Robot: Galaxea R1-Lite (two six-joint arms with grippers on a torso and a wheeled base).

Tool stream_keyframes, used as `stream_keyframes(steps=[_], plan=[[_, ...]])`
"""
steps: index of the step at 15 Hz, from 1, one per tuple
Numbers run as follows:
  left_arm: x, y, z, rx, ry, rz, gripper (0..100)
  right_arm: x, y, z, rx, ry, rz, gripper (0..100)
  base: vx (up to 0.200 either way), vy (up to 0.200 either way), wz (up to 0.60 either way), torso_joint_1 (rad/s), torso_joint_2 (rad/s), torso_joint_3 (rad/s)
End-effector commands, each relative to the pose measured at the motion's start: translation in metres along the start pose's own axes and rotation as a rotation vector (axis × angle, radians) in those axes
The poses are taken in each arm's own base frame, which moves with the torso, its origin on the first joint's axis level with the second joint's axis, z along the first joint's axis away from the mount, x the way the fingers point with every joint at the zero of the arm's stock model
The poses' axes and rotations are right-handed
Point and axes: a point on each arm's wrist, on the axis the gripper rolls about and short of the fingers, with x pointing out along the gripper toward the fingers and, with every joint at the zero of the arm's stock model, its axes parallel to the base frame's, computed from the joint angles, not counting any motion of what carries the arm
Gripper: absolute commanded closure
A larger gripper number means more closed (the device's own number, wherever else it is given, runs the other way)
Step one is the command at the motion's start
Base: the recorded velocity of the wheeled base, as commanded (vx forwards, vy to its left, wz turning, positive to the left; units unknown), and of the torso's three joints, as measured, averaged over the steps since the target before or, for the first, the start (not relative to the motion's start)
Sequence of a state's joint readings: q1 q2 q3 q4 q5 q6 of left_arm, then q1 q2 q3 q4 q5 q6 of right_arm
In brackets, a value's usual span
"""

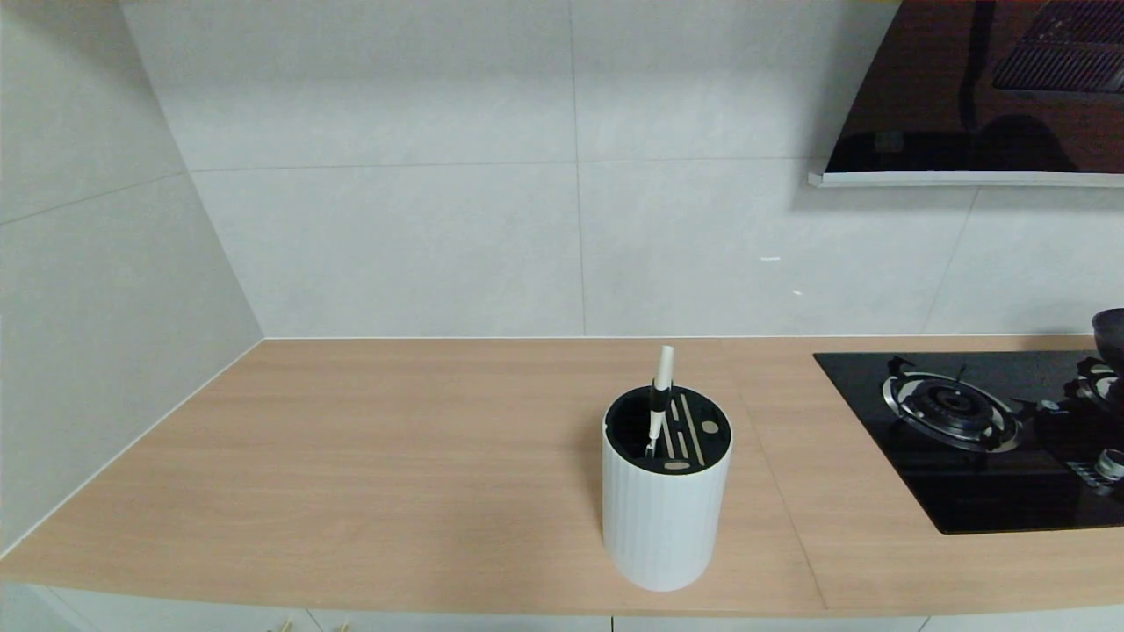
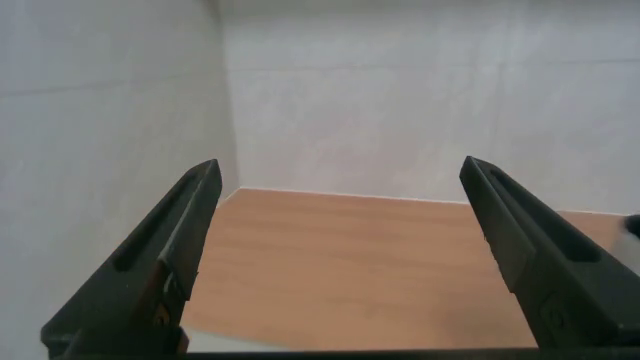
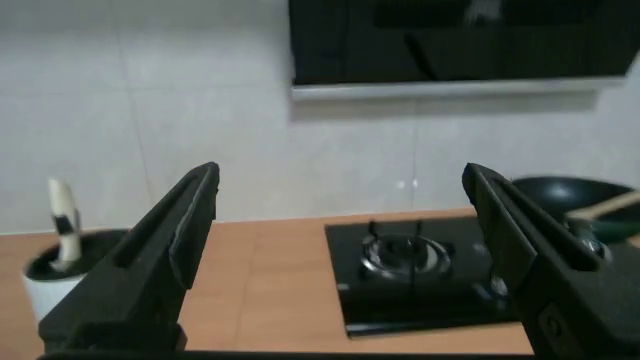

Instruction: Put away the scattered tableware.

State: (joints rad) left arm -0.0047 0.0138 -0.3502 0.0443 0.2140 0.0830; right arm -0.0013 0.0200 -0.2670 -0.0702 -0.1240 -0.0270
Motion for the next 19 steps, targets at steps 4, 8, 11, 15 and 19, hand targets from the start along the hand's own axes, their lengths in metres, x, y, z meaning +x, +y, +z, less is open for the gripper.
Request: stream_keyframes(steps=[4, 8, 11, 15, 19], plan=[[0.015, -0.010, -0.083, 0.046, 0.178, -0.024, 0, 0.007, 0.003, -0.066, -0.017, 0.145, 0.016, 0, 0.000, 0.000, 0.00, 0.000, 0.00, 0.000], [0.012, -0.015, -0.090, 0.010, 0.246, -0.205, 0, 0.004, 0.004, -0.080, -0.023, 0.284, 0.078, 0, 0.000, 0.000, 0.00, 0.000, 0.00, 0.000], [0.011, -0.017, -0.094, -0.034, 0.284, -0.308, 0, 0.003, 0.005, -0.083, -0.025, 0.316, 0.085, 0, 0.000, 0.000, 0.00, 0.000, 0.00, 0.000], [0.011, -0.017, -0.094, -0.040, 0.286, -0.305, 0, 0.003, 0.006, -0.083, 0.015, 0.317, 0.129, 0, 0.000, 0.000, 0.00, 0.000, 0.00, 0.000], [0.011, -0.017, -0.094, -0.040, 0.286, -0.305, 0, 0.003, 0.006, -0.083, 0.017, 0.317, 0.129, 0, 0.000, 0.000, 0.00, 0.000, 0.00, 0.000]])
